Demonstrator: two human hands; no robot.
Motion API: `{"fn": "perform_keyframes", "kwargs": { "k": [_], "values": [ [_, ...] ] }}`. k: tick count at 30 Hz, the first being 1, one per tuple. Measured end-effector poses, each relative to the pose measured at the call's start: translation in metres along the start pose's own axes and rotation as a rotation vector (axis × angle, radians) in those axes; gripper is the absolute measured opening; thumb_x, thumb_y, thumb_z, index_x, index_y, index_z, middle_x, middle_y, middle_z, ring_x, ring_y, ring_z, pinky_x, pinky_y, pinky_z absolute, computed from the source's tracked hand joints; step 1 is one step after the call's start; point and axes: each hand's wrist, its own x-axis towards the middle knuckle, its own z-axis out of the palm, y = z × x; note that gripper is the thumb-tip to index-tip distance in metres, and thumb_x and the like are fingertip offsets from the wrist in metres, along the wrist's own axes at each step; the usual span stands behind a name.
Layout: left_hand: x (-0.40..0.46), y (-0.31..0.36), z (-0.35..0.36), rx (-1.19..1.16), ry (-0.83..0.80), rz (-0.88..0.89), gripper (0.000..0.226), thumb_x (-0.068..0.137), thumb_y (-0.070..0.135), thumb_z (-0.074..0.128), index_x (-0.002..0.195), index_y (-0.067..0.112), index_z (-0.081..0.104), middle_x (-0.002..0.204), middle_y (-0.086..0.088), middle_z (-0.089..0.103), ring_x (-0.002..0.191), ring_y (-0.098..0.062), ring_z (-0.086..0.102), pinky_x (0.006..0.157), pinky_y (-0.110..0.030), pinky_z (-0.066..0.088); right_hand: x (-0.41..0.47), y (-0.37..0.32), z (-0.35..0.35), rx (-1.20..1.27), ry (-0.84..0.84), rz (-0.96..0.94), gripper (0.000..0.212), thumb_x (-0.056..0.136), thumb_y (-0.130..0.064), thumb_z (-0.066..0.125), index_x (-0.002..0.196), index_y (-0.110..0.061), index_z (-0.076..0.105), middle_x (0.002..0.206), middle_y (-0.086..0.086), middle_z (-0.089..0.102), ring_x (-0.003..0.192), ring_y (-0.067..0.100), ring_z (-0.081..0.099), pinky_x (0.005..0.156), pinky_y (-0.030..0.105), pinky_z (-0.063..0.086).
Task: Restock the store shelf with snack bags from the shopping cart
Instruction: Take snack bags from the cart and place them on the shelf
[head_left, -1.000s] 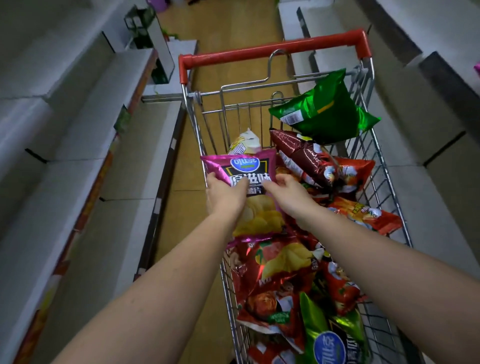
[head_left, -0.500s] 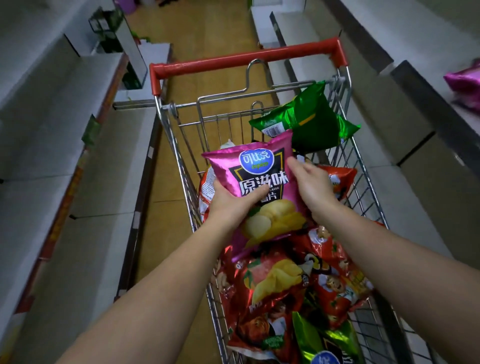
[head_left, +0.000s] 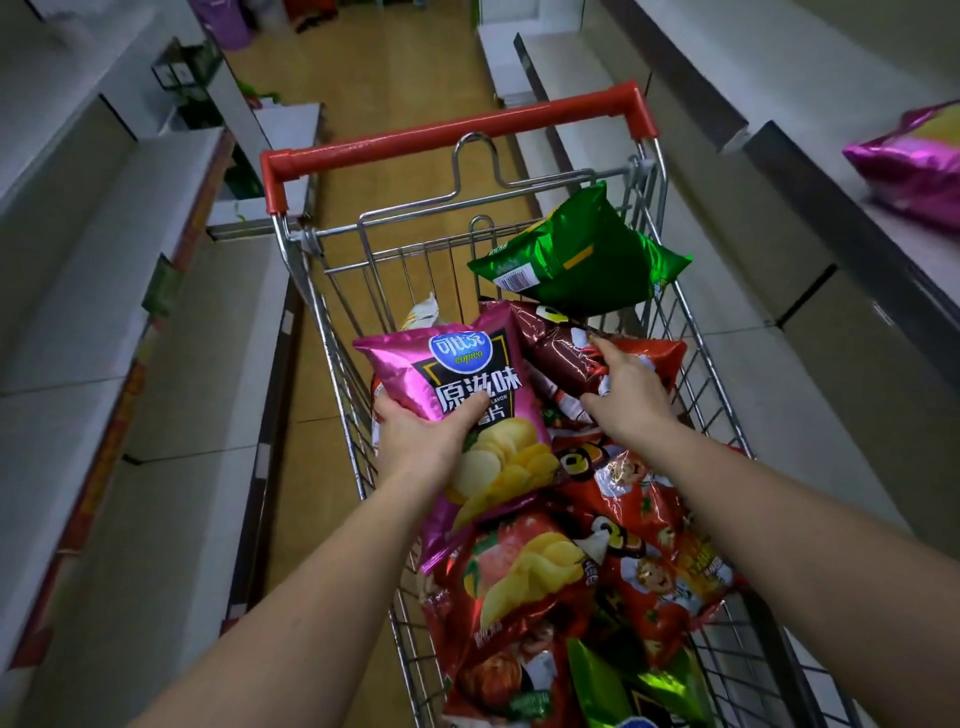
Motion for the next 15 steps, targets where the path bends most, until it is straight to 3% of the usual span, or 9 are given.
{"fn": "perform_keyframes", "kwargs": {
  "k": [5,10,12,15],
  "values": [
    [-0.01,0.002,0.0,0.021,0.015,0.036,0.101,0.068,0.049,0.078,0.146,0.017,0.023,0.137,-0.007,0.053,0.121,-0.032,0.052,0.102,-0.044,0.042,-0.011,0.01,-0.024,0.067,0.01,0.051,0.065,0.087,-0.01,0.056,0.146,-0.02,0.029,0.13,0.015,0.053,0.113,0.033,0.052,0.084,0.028,0.042],
    [-0.012,0.002,-0.01,-0.045,0.102,0.036,0.105,0.068,0.045,0.08,0.147,0.017,0.017,0.142,-0.011,0.047,0.126,-0.034,0.048,0.105,-0.052,0.039,-0.032,0.018,-0.048,0.031,0.054,0.108,0.062,0.088,-0.011,0.054,0.144,-0.018,0.03,0.132,0.014,0.051,0.117,0.032,0.048,0.09,0.031,0.041],
    [-0.013,0.004,-0.01,-0.027,0.125,0.033,0.107,0.068,0.046,0.08,0.148,0.018,0.015,0.143,-0.013,0.045,0.127,-0.036,0.047,0.104,-0.054,0.039,-0.053,0.015,-0.047,-0.116,0.095,0.04,0.067,0.088,-0.02,0.056,0.147,-0.02,0.024,0.14,0.011,0.042,0.124,0.03,0.041,0.099,0.037,0.039],
    [-0.018,0.006,-0.006,0.0,0.135,0.022,0.11,0.061,0.055,0.079,0.146,0.027,0.014,0.143,-0.015,0.043,0.126,-0.039,0.047,0.101,-0.057,0.041,-0.083,0.011,-0.022,-0.4,-0.065,-0.086,0.076,0.092,-0.042,0.05,0.15,-0.021,0.006,0.154,0.007,0.017,0.137,0.029,0.022,0.108,0.04,0.03]
  ]
}}
